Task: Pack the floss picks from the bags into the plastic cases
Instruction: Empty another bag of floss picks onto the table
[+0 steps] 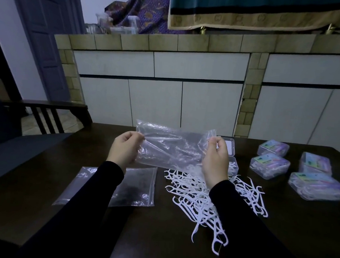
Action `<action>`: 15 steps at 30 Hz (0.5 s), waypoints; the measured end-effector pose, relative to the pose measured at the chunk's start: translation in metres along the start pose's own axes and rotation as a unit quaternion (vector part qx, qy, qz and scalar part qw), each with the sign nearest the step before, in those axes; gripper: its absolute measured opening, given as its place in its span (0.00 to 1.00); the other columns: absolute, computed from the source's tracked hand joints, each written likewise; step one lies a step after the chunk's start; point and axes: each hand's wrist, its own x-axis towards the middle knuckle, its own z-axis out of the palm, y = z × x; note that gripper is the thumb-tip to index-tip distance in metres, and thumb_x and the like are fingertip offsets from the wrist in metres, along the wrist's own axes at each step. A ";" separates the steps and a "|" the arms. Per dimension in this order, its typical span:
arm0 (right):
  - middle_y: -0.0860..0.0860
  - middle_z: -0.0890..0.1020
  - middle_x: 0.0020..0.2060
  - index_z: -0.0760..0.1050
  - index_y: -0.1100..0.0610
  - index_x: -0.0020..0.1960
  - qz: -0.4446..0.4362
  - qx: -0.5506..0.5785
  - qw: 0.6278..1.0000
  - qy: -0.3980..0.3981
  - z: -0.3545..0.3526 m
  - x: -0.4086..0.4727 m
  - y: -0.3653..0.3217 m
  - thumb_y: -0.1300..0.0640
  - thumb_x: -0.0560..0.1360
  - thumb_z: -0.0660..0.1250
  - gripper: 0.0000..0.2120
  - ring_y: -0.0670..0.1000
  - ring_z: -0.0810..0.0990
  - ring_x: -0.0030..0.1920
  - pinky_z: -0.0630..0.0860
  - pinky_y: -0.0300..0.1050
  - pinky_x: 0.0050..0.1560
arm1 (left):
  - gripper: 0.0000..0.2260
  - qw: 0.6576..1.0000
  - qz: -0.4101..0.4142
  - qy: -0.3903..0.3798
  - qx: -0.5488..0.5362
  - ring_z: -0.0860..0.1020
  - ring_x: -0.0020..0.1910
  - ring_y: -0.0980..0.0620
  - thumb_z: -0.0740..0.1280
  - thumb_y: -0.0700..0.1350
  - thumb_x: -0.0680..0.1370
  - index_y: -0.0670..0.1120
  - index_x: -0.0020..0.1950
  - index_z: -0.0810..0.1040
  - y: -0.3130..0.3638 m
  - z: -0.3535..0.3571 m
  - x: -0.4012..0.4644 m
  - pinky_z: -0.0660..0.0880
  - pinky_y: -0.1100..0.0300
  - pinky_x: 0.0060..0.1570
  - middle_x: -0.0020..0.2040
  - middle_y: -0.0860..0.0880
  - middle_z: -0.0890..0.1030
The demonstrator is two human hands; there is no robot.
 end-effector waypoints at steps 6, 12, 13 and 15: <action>0.45 0.74 0.41 0.70 0.55 0.53 -0.033 -0.036 0.998 -0.030 0.000 -0.002 -0.001 0.49 0.83 0.51 0.12 0.42 0.72 0.39 0.68 0.38 0.38 | 0.11 0.997 0.013 0.010 0.078 0.66 0.29 0.53 0.65 0.52 0.78 0.44 0.46 0.78 0.003 -0.001 0.000 0.64 0.62 0.27 0.31 0.48 0.69; 0.50 0.73 0.38 0.70 0.56 0.50 -0.058 -0.043 0.996 -0.043 0.005 -0.007 0.000 0.49 0.83 0.52 0.13 0.46 0.70 0.36 0.69 0.40 0.38 | 0.18 0.993 0.050 0.090 0.062 0.65 0.27 0.55 0.61 0.50 0.81 0.45 0.32 0.73 0.002 -0.004 0.006 0.64 0.61 0.30 0.28 0.52 0.69; 0.49 0.73 0.37 0.71 0.55 0.49 -0.050 -0.040 0.997 -0.038 0.007 -0.006 0.000 0.50 0.83 0.52 0.13 0.46 0.70 0.36 0.68 0.41 0.38 | 0.19 0.989 0.064 0.108 0.072 0.64 0.27 0.54 0.62 0.50 0.81 0.43 0.32 0.73 0.002 -0.004 0.006 0.63 0.61 0.30 0.27 0.52 0.68; 0.49 0.72 0.35 0.71 0.53 0.48 -0.025 -0.021 0.999 -0.028 0.009 -0.003 0.001 0.51 0.83 0.53 0.11 0.47 0.68 0.34 0.67 0.43 0.35 | 0.18 0.981 0.083 0.139 0.102 0.65 0.27 0.55 0.64 0.51 0.79 0.41 0.34 0.75 0.003 -0.003 0.004 0.64 0.62 0.29 0.27 0.51 0.69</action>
